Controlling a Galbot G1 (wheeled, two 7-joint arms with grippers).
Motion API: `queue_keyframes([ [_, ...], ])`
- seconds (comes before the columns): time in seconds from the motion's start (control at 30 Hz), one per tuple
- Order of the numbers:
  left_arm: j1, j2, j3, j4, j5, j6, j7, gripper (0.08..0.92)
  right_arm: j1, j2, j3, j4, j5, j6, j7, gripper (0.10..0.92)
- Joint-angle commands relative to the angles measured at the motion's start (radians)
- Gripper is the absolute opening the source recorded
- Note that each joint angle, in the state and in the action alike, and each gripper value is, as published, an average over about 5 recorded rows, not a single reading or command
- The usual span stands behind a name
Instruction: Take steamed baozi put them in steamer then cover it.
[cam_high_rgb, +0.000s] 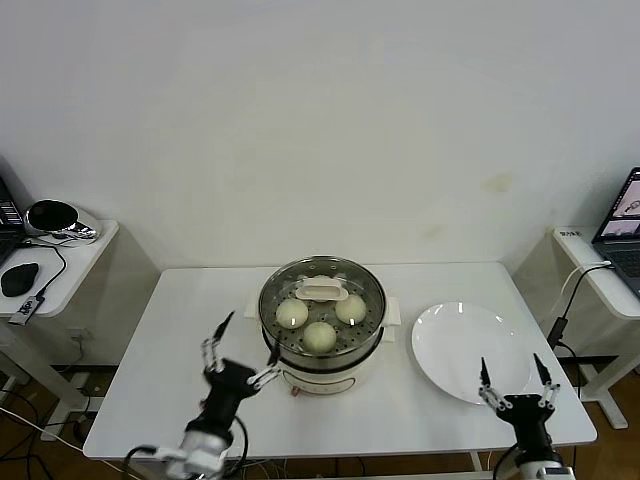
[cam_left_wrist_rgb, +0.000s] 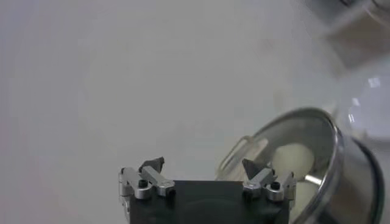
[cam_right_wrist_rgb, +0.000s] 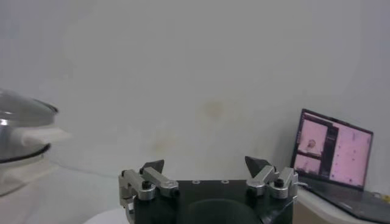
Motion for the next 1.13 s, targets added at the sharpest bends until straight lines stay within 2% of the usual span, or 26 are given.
queue_keyframes([
  [0.03,0.338,-0.091,-0.177,-0.047,-0.359,-0.209,-0.149,0.823,-0.042,-0.027,-0.094,0.008,0.017,-0.003,-0.028,0.823],
  [0.33,0.293,-0.127,-0.186,0.075,-0.389,-0.225,-0.097,0.823,-0.041,-0.034,-0.126,0.002,0.017,-0.026,-0.048,0.823],
  [0.87,0.289,-0.121,-0.202,0.12,-0.377,-0.22,-0.048,0.823,-0.053,-0.04,-0.176,0.047,0.055,-0.129,-0.03,0.823],
  [1.13,0.29,-0.115,-0.208,0.125,-0.372,-0.218,-0.031,0.823,-0.058,-0.041,-0.173,0.056,0.052,-0.123,-0.021,0.823],
])
